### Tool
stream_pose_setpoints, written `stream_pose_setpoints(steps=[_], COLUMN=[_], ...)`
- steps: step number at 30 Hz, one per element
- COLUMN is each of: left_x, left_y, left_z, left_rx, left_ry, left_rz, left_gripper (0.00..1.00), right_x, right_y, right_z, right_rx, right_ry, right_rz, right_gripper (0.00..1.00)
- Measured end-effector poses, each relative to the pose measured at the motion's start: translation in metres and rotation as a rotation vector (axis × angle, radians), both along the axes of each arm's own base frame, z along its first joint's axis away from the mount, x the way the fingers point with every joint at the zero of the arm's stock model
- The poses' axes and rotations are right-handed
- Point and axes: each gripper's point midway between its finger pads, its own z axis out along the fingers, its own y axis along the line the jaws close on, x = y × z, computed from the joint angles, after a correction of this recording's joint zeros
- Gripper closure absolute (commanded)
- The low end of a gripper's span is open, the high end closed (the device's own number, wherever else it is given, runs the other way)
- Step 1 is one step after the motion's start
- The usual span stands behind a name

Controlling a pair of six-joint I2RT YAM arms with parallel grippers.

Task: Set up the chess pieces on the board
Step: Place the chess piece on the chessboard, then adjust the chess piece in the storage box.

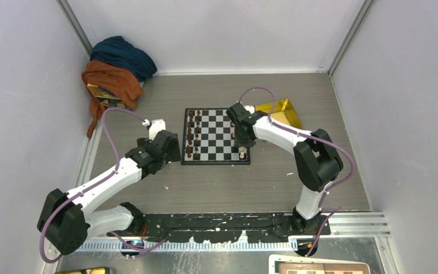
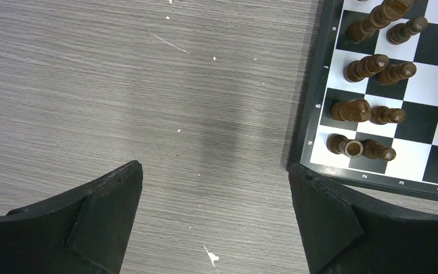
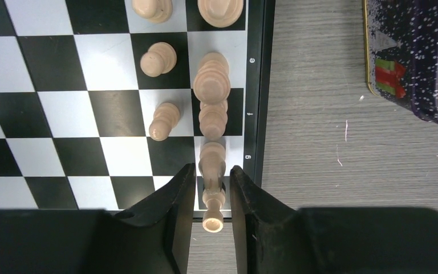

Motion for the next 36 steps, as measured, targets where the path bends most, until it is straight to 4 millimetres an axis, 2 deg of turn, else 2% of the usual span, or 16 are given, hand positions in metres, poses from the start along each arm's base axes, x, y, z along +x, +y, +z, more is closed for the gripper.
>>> stream_pose_setpoints(steps=[8,11,15,17,22,26,29,33,36], left_x=[0.001,0.004,0.017,0.027,0.052,0.065,0.070,0.078,0.082], left_y=[0.001,0.001,-0.003,-0.008,-0.020,-0.025,-0.027,-0.032,-0.035], left_z=[0.001,0.003,0.008,0.011,0.020,0.020,0.017,0.008,0.000], left_rx=[0.005,0.011,0.038,0.050,0.076,0.096,0.110,0.128,0.140], left_ry=[-0.005,-0.010,-0.015,-0.016,-0.028,-0.029,-0.023,-0.005,0.013], left_rz=[0.005,0.010,0.024,0.031,0.051,0.064,0.071,0.076,0.078], left_gripper=[0.00,0.00,0.00,0.00,0.00,0.00,0.00,0.00,0.00], right_x=[0.011,0.018,0.036,0.052,0.092,0.117,0.132,0.138,0.135], right_y=[0.007,0.009,0.006,-0.004,-0.058,-0.096,-0.114,-0.125,-0.125], right_z=[0.026,0.045,0.074,0.083,0.091,0.089,0.075,0.048,0.037], right_rx=[0.020,0.040,0.090,0.113,0.152,0.161,0.163,0.162,0.168], right_ry=[-0.036,-0.072,-0.141,-0.170,-0.224,-0.254,-0.245,-0.193,-0.170], right_rz=[0.002,-0.002,-0.033,-0.074,-0.231,-0.333,-0.381,-0.406,-0.399], right_gripper=[0.66,0.66,0.65,0.66,0.66,0.65,0.65,0.66,0.66])
